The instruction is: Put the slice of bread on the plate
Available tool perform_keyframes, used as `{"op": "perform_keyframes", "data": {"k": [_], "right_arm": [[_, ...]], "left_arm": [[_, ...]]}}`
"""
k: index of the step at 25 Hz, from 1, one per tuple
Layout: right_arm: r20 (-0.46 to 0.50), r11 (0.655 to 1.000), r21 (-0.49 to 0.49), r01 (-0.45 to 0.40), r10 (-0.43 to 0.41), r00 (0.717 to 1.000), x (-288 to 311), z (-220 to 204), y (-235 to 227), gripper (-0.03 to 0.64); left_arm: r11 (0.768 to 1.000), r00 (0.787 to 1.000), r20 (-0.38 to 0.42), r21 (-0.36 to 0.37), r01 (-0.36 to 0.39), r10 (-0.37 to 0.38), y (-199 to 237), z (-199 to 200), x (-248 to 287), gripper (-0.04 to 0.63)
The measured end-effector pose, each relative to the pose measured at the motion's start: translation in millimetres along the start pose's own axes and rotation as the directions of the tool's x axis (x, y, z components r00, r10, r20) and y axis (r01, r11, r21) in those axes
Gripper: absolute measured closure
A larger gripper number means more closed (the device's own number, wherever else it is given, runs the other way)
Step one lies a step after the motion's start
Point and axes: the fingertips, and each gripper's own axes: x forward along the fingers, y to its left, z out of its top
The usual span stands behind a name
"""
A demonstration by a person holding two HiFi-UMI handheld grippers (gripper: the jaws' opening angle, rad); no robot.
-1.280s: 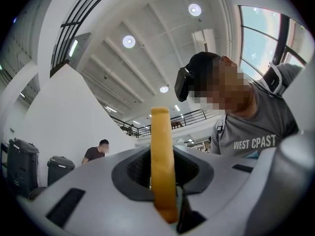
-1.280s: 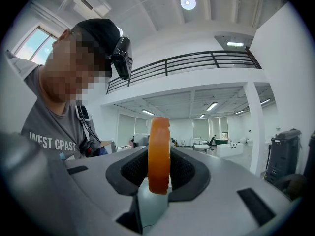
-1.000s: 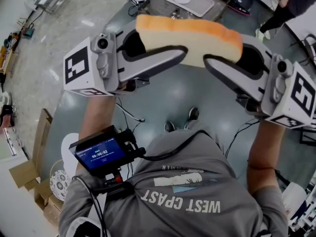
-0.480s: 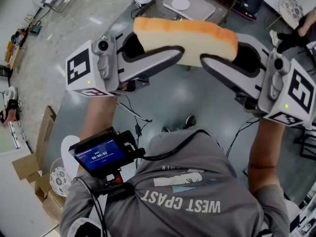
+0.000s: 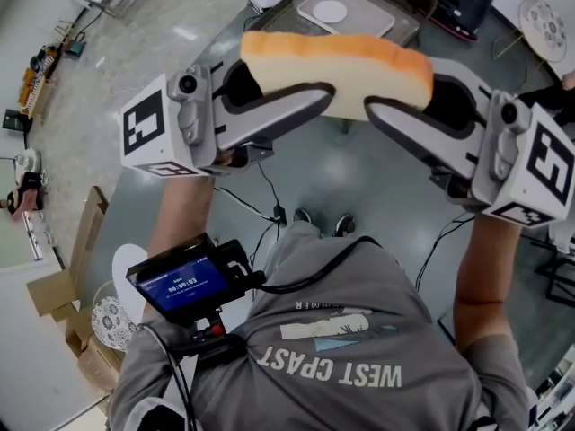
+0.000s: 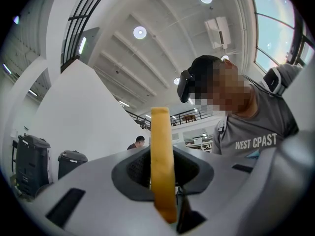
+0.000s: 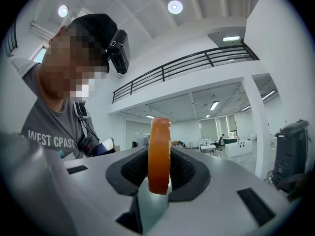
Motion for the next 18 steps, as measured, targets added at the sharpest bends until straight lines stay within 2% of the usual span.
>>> {"op": "perform_keyframes", "data": {"k": [7, 13, 18], "right_arm": [[0.002, 1.000, 0.011, 0.021, -0.021, 1.000, 3.6, 0.7, -2.9, 0.523], [-0.003, 0.998, 0.004, 0.062, -0.062, 0.998, 4.7, 1.3, -7.9, 0.523], [-0.009, 0.994, 0.011, 0.112, -0.111, 0.994, 2.2, -2.8, -14.4, 0.523]], "left_arm": [[1.000, 1.000, 0.004, -0.017, 0.012, -0.012, 3.9, 1.1, -2.5, 0.503], [0.998, 0.998, 0.031, -0.011, 0.056, -0.056, 10.1, 4.7, 1.4, 0.503], [0.995, 0.995, 0.021, -0.018, 0.094, -0.094, 17.0, 1.3, 3.8, 0.504]]}}
